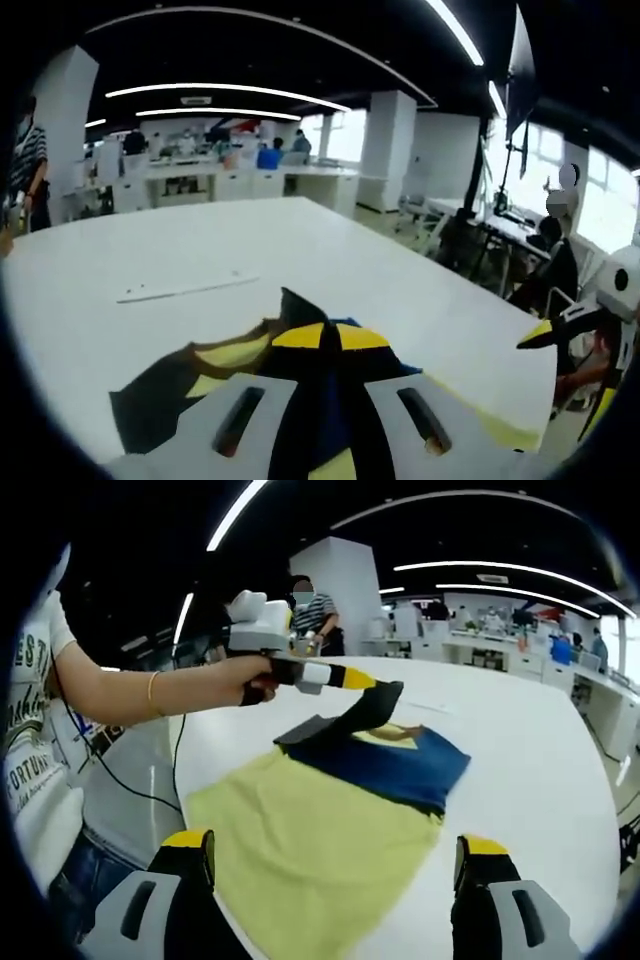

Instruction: Fold the garment on the visible template until the final outline fits inside the template.

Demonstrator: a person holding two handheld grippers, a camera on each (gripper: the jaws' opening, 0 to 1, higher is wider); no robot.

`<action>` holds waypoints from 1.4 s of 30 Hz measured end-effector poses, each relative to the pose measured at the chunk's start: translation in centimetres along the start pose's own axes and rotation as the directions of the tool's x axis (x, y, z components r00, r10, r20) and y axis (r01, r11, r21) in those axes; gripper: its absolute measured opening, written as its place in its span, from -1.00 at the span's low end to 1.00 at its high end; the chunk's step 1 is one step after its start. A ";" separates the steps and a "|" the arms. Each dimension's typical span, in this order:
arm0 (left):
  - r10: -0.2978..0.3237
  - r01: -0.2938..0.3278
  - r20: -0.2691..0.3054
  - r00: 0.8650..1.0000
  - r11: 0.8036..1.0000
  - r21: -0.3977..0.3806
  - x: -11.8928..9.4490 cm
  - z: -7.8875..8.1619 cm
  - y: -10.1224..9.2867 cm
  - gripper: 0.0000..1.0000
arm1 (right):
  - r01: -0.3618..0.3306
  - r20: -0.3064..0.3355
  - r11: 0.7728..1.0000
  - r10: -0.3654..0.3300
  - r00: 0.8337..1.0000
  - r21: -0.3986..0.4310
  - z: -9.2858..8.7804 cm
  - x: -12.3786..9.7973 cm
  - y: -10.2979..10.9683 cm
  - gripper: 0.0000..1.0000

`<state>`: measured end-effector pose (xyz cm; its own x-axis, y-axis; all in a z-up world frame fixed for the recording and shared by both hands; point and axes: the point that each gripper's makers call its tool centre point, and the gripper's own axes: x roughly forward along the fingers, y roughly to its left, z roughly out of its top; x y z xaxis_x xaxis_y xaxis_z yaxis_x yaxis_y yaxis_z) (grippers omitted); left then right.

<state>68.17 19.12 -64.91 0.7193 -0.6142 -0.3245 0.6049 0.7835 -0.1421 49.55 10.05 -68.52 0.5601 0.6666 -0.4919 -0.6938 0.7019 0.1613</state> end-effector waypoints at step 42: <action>-0.053 0.059 -0.149 0.987 0.998 0.037 7.5 -6.0 -6.3 -1.00 | 0.033 -0.036 0.999 -0.032 0.999 0.028 -1.9 -0.5 -1.7 0.98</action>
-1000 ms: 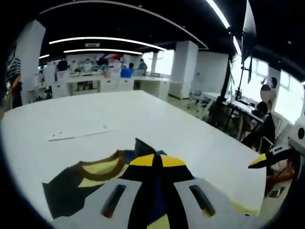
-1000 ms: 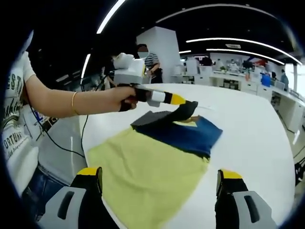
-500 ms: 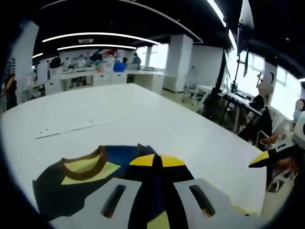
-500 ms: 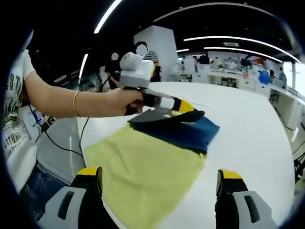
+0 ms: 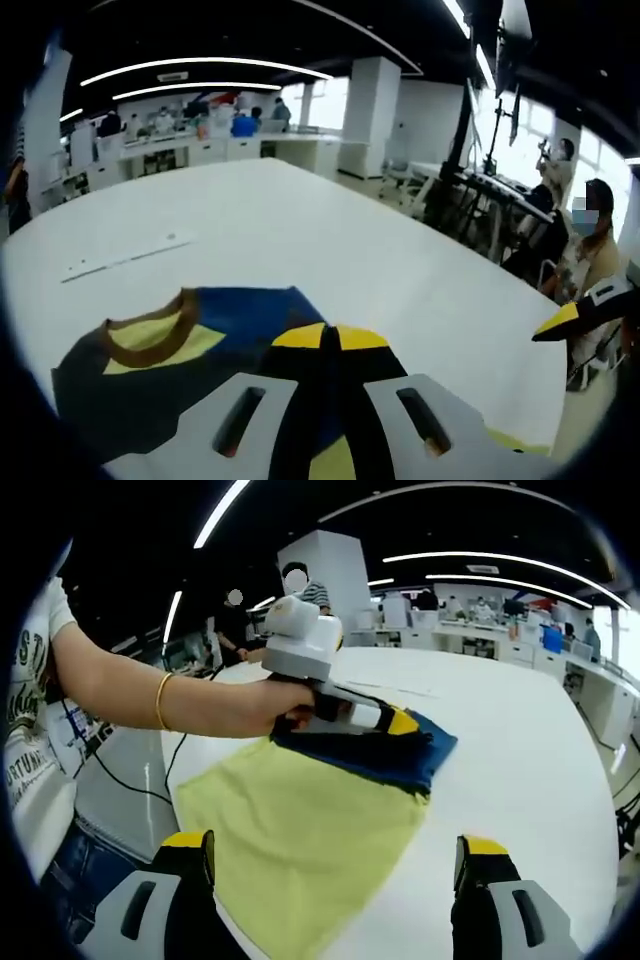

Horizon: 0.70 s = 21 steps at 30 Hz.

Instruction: Fold the garment on the visible template until the final outline fits inside the template.

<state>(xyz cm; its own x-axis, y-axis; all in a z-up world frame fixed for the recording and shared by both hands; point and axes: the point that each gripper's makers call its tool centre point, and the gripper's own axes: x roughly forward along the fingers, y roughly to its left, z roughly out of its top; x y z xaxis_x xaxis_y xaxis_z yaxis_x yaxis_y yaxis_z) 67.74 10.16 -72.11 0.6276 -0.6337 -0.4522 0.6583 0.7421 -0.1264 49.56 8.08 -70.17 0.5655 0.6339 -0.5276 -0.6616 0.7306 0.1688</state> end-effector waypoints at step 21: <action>-0.132 0.133 -0.024 0.991 0.990 0.044 0.2 -2.6 -2.6 -0.59 | 0.009 0.008 1.000 -0.009 1.000 0.006 0.1 0.1 -0.4 0.98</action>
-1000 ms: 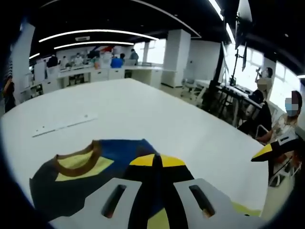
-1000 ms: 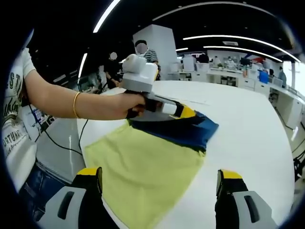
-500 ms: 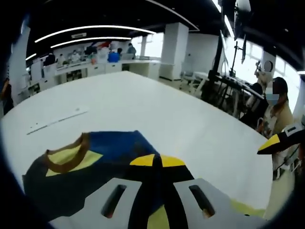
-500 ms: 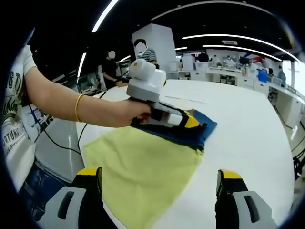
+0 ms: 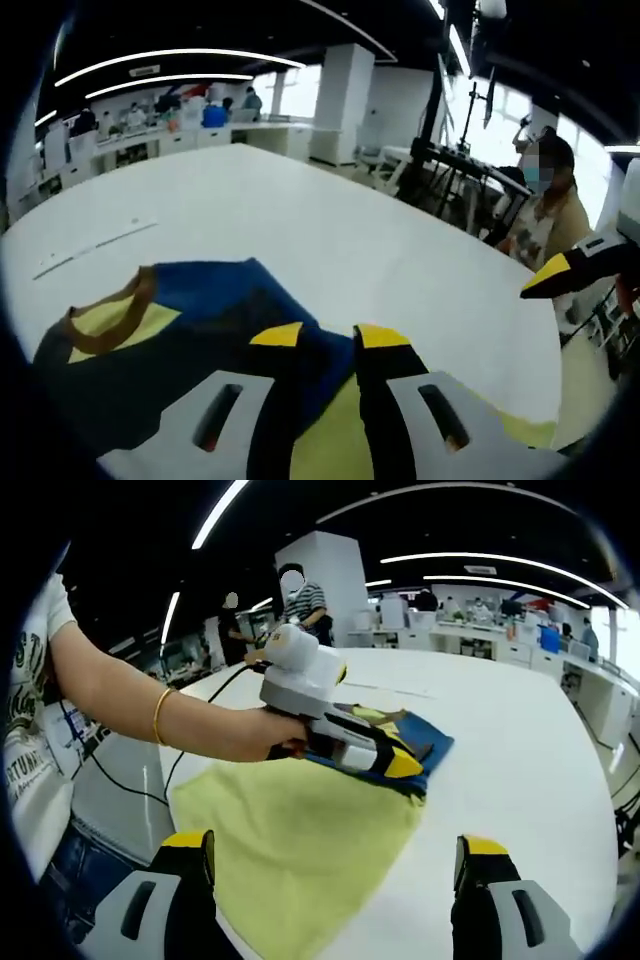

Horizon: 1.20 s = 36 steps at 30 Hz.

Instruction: Fold the garment on the visible template until the final outline fits inside the template.

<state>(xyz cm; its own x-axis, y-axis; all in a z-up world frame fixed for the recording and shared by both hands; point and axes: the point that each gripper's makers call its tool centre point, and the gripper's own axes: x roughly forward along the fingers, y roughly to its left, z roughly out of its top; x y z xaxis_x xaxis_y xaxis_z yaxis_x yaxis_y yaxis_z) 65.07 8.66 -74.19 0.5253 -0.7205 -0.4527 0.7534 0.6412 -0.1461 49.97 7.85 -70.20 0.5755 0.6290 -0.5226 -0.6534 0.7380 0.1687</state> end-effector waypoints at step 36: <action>0.121 -0.125 0.098 0.988 0.991 0.039 -14.4 -1.7 7.5 0.93 | 0.069 0.042 0.997 -0.070 0.997 0.033 1.4 1.5 -3.0 0.55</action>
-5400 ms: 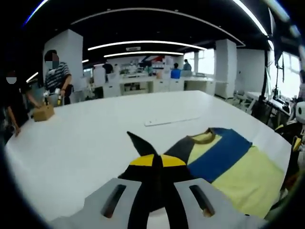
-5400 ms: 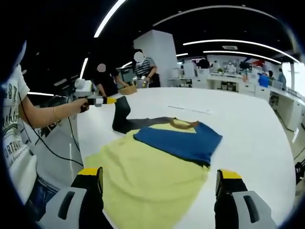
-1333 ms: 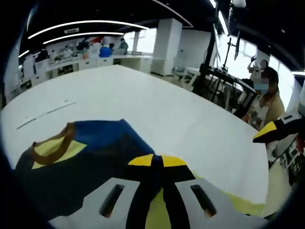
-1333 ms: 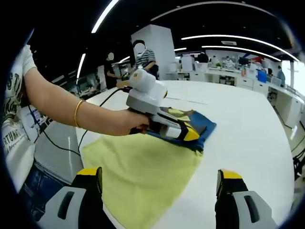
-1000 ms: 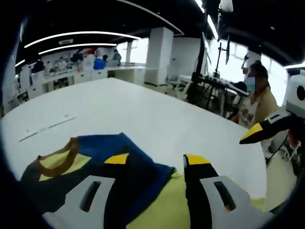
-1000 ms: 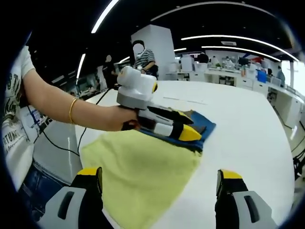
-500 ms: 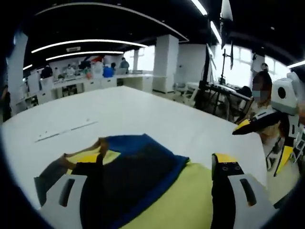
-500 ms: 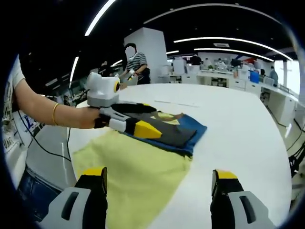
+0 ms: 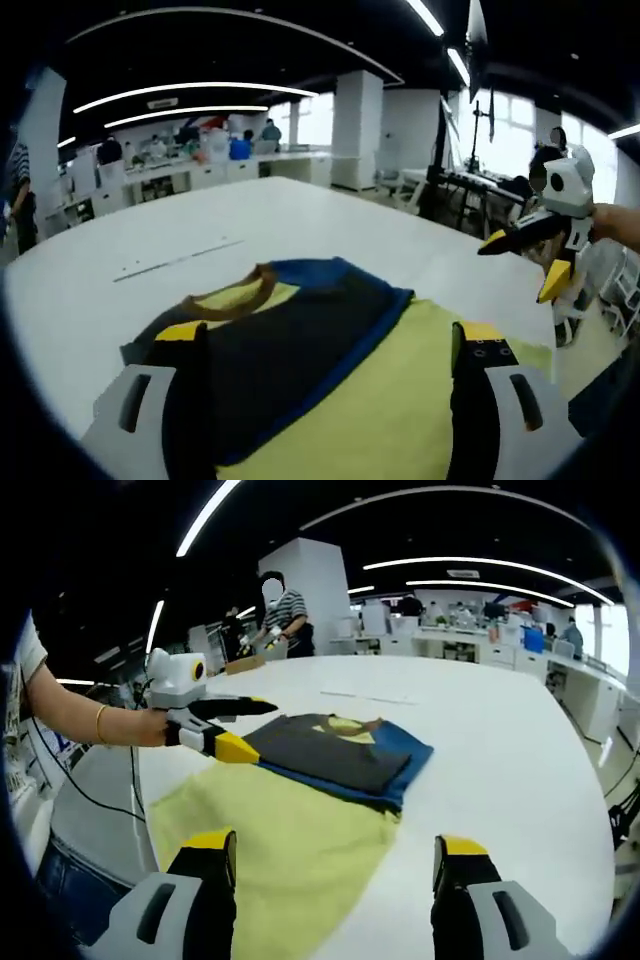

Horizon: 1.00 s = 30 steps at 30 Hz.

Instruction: Fold the garment on the visible template until the final outline fits inside the template.

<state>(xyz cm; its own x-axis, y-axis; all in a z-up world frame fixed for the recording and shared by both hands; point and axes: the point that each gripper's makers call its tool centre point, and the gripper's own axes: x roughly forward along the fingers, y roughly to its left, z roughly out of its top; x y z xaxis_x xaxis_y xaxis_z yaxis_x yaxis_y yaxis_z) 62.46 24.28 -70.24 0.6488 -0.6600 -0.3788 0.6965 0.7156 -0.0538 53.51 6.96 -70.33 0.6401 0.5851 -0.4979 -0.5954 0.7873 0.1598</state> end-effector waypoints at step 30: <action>0.214 -0.214 -0.094 0.972 0.977 0.007 -9.7 -6.2 9.5 -0.42 | 0.058 -0.039 0.991 -0.063 0.997 -0.121 -0.1 3.3 -1.5 -0.08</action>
<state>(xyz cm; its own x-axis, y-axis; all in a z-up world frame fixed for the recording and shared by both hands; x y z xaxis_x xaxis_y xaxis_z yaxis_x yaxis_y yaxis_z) 60.89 38.95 -72.83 0.7510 -0.4674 -0.4665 0.5436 0.8386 0.0350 56.50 7.64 -72.27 0.6567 0.5264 -0.5400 -0.6120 0.7904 0.0262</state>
